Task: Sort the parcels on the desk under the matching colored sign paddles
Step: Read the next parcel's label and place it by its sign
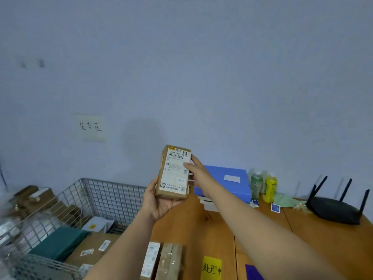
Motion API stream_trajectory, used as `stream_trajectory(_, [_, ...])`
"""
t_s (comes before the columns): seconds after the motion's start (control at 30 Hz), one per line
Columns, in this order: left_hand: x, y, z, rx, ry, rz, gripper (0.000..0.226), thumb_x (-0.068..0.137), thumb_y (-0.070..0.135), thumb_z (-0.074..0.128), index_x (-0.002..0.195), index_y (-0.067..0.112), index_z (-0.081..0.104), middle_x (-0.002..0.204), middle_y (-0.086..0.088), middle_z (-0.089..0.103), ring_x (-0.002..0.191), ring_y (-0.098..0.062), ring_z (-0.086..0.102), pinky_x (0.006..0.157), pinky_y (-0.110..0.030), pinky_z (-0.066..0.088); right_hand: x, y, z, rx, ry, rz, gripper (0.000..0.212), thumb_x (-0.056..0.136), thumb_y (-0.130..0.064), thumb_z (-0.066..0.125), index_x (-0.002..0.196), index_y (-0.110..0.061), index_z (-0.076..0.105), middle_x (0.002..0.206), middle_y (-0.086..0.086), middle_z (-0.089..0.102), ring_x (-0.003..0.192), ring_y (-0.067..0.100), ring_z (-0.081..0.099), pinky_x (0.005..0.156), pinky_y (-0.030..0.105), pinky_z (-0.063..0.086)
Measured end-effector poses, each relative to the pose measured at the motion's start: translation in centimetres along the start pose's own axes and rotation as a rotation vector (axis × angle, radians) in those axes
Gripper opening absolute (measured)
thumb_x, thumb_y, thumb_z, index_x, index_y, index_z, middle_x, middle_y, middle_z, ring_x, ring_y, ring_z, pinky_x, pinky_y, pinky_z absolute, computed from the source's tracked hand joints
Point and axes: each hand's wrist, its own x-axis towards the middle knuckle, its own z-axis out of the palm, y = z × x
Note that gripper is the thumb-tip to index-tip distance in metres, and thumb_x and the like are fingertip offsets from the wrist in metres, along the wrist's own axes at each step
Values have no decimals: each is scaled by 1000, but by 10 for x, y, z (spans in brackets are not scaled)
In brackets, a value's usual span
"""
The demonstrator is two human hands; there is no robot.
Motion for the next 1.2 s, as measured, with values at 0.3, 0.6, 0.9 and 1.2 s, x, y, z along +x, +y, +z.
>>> stream_trajectory(0.3, [-1, 13, 49, 516, 1, 166, 52, 89, 38, 53, 136, 15, 45, 119, -13, 65, 98, -32, 68, 67, -37, 59, -13, -20, -24, 33, 91, -157, 55, 96, -14, 50, 144, -33, 32, 92, 0, 66, 83, 14, 66, 66, 29, 55])
stream_trajectory(0.6, [-35, 26, 129, 709, 30, 535, 49, 86, 4, 61, 132, 12, 44, 92, 5, 74, 74, -11, 73, 55, -24, 56, -50, -74, -29, 117, 177, -433, 56, 94, -14, 54, 143, -34, 37, 96, 5, 65, 98, 28, 68, 82, 40, 58])
stream_trajectory(0.9, [-130, 22, 195, 625, -153, 713, 67, 63, 12, 70, 127, 13, 50, 100, -1, 75, 89, -21, 73, 62, -27, 58, -146, -130, -24, 174, 133, -710, 58, 89, -16, 58, 141, -34, 40, 103, -6, 71, 103, 28, 68, 80, 46, 58])
stream_trajectory(1.2, [-150, 17, 204, 600, -240, 764, 74, 56, 22, 70, 125, 7, 50, 97, -4, 75, 85, -22, 74, 62, -25, 57, -173, -136, -26, 72, 168, -823, 65, 80, -34, 61, 141, -35, 39, 111, -5, 69, 110, 40, 60, 85, 55, 54])
